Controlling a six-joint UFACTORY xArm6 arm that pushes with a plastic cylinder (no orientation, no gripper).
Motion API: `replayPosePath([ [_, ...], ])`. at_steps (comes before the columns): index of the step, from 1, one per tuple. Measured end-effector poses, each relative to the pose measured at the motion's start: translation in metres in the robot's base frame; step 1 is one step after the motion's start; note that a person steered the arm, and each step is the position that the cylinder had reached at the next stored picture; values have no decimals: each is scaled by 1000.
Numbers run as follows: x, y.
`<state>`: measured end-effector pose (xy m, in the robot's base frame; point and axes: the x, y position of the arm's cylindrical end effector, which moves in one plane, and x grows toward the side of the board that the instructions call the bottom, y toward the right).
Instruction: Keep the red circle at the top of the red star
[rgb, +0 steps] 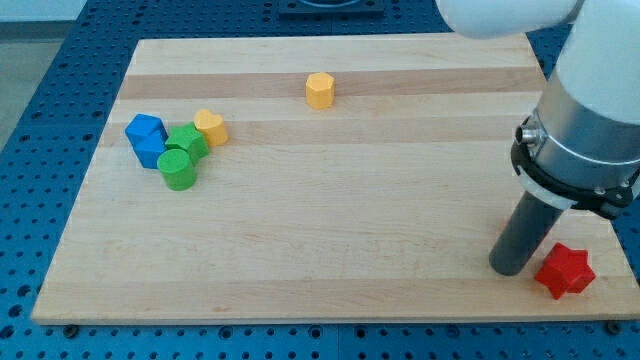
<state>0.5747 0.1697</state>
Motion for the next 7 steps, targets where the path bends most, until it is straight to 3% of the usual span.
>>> replayPosePath([
  [2,-63,-21],
  [3,-68,13],
  [7,-52,22],
])
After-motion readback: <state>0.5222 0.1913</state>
